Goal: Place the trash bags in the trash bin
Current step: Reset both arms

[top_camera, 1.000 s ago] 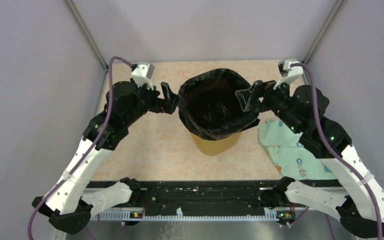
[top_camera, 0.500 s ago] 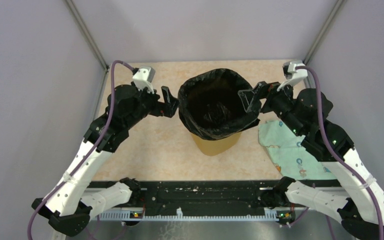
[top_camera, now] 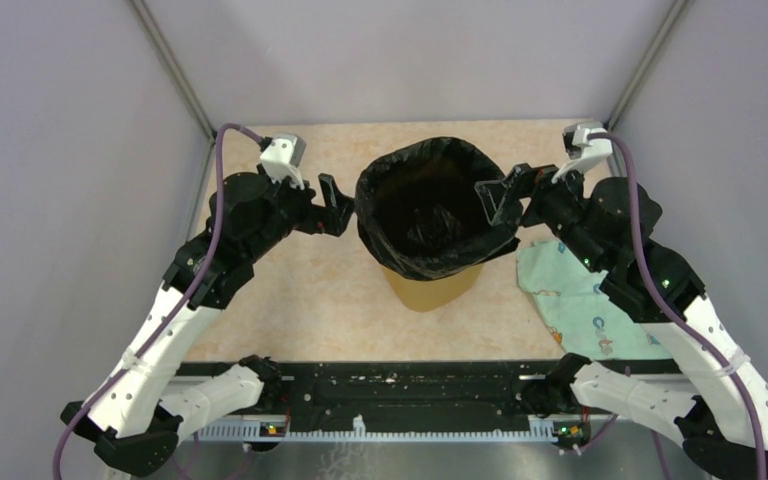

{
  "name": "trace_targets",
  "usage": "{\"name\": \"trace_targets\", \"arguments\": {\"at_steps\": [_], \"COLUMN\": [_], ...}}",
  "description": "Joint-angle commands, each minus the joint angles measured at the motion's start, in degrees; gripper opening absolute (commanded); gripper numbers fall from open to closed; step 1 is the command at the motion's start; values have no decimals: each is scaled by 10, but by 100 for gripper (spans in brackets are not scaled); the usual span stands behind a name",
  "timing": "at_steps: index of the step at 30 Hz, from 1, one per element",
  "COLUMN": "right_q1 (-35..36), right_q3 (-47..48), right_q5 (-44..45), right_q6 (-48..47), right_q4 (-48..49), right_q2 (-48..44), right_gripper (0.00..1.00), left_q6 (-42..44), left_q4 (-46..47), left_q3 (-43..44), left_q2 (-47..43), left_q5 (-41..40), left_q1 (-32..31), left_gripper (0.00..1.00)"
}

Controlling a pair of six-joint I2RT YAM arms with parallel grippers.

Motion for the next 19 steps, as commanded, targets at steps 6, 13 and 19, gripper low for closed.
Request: {"name": "trace_targets", "arguments": {"at_steps": [6, 13, 19], "right_q1": [6, 5, 6], "right_q3": [12, 15, 16], "right_q5": [-7, -6, -4], "right_q6": [5, 6, 6], "right_q4": [13, 12, 10], "right_q2": [4, 5, 6], "right_gripper": [99, 99, 99], "left_q6": [8, 13, 15], "left_q4": [23, 27, 28], "left_q3": [-3, 0, -1], "left_q2": [-10, -12, -14], "left_q5": [-5, 1, 3], "left_q1": [-2, -2, -2], "left_gripper": [98, 98, 98]}}
